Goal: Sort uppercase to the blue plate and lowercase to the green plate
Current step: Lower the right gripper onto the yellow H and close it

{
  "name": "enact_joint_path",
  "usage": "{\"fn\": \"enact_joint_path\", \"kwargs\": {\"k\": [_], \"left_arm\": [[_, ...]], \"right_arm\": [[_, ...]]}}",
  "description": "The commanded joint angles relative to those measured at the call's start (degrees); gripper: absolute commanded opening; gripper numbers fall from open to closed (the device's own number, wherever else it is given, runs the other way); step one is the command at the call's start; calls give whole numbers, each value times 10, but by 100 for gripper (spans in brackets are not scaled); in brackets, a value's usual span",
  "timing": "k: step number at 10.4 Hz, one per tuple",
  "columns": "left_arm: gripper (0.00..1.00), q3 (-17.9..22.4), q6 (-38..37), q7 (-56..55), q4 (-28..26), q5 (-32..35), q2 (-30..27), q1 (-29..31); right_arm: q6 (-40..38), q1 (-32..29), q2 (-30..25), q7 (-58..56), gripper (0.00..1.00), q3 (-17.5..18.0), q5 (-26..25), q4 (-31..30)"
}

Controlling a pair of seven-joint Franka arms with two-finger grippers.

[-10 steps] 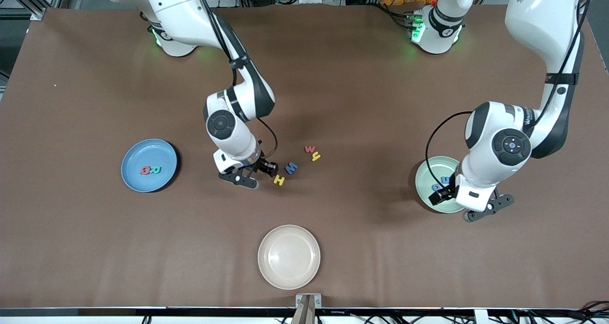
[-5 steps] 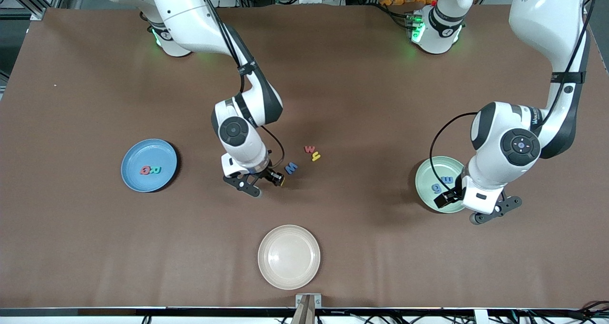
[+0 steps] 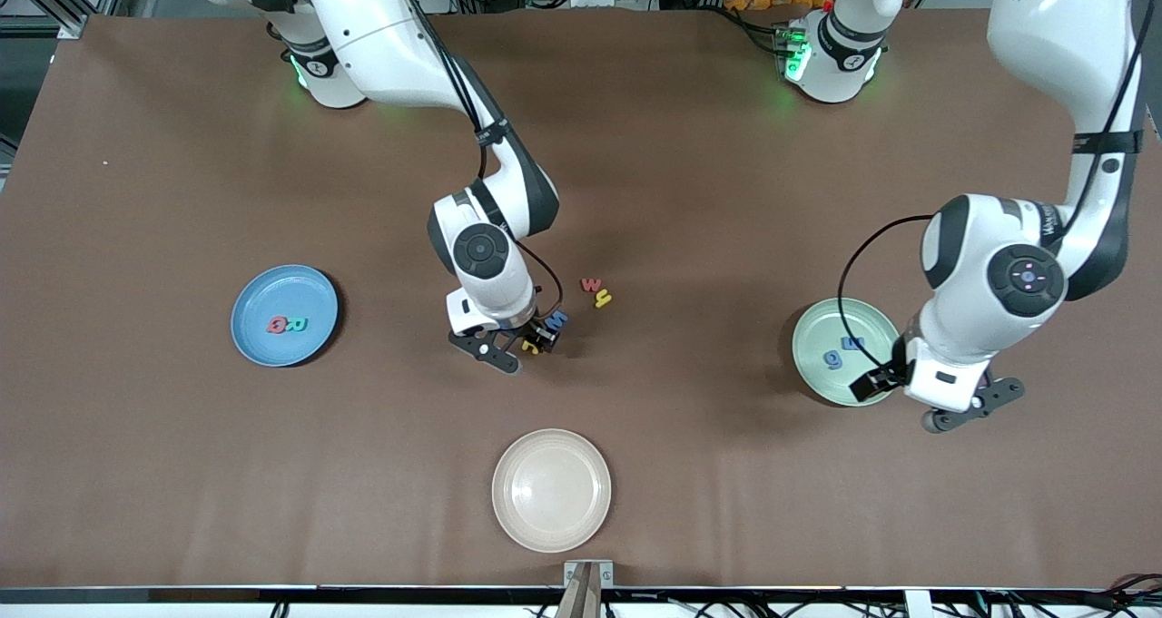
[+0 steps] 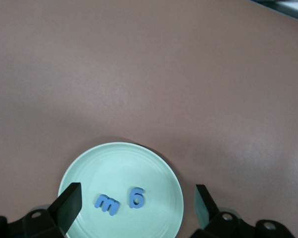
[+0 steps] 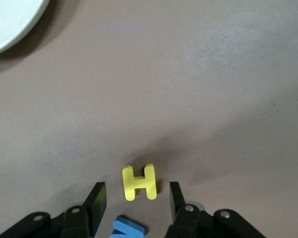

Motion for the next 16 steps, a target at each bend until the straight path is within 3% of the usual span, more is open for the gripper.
{"fn": "enact_joint_path", "kwargs": {"k": [1, 9, 16], "left_arm": [[100, -3, -13, 7, -3, 13, -14, 6], [100, -8, -15, 19, -4, 14, -13, -1], [100, -8, -18, 19, -1, 14, -11, -5]], "right_arm": [[-30, 5, 32, 20, 58, 0, -28, 50], [-35, 9, 46, 21, 55, 0, -69, 56], [-30, 11, 50, 21, 38, 0, -83, 56]]}}
